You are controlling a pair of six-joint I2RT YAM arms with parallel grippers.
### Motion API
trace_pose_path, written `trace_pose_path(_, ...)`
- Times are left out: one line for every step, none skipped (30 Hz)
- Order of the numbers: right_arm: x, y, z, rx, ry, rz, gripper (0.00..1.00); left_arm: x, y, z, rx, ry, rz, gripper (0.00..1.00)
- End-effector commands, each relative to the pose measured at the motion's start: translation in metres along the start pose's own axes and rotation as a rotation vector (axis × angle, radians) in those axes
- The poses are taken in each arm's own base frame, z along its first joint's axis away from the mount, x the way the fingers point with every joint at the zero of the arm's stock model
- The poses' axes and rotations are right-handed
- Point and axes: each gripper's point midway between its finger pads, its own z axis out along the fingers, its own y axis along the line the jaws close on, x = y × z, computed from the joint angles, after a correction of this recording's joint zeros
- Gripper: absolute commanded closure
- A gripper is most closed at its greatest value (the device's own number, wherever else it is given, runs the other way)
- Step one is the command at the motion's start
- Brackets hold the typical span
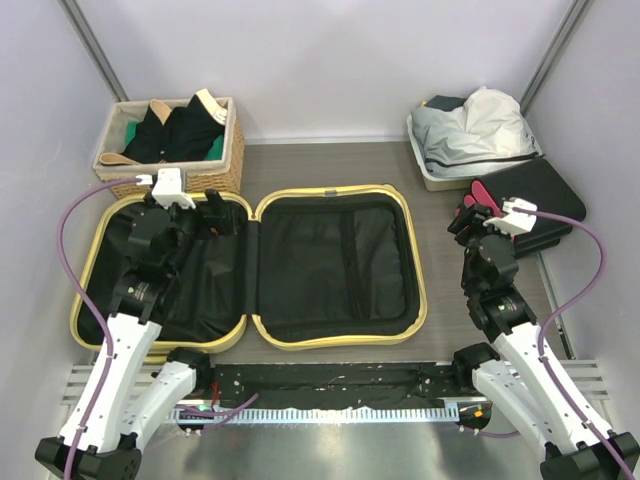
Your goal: Open, take out, and arrange the luggage
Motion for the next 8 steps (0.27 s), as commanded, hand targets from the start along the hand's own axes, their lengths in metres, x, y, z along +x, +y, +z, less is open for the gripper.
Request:
trace_pose_path(-0.0193, 0.0064, 0.0008, -0.023, -0.064, 0.026, 0.40, -0.0184, 0.0017, 0.0000, -0.011, -0.077, -0.004, 0.00)
trace_pose_path(-0.0186, 0.0070, 0.0015, -0.024, -0.062, 0.025, 0.40, -0.0184, 0.0018, -0.0005, -0.012, -0.077, -0.003, 0.00)
trace_pose_path(-0.0186, 0.0067, 0.0018, -0.022, -0.063, 0.023, 0.40, -0.0177, 0.0017, -0.0005, -0.010, -0.076, -0.001, 0.00)
trace_pose_path(-0.0176, 0.0073, 0.0021, -0.025, -0.060, 0.019, 0.40, -0.0183, 0.0009, -0.0011, -0.006, -0.080, -0.001, 0.00)
trace_pose_path(-0.0176, 0.0071, 0.0023, -0.023, -0.059, 0.016, 0.40, -0.0177, 0.0013, -0.0011, -0.006, -0.080, 0.000, 0.00)
trace_pose_path(-0.0178, 0.0078, 0.0023, -0.026, -0.059, 0.017, 0.40, -0.0173, 0.0001, -0.0017, 0.000, -0.082, 0.000, 0.00)
trace_pose_path(-0.0171, 0.0079, 0.0023, -0.027, -0.058, 0.016, 0.40, -0.0184, 0.0001, -0.0021, 0.001, -0.087, 0.000, 0.00)
trace_pose_path(-0.0175, 0.0077, 0.0021, -0.028, -0.059, 0.015, 0.40, -0.0194, -0.0010, -0.0027, 0.006, -0.089, 0.000, 0.00)
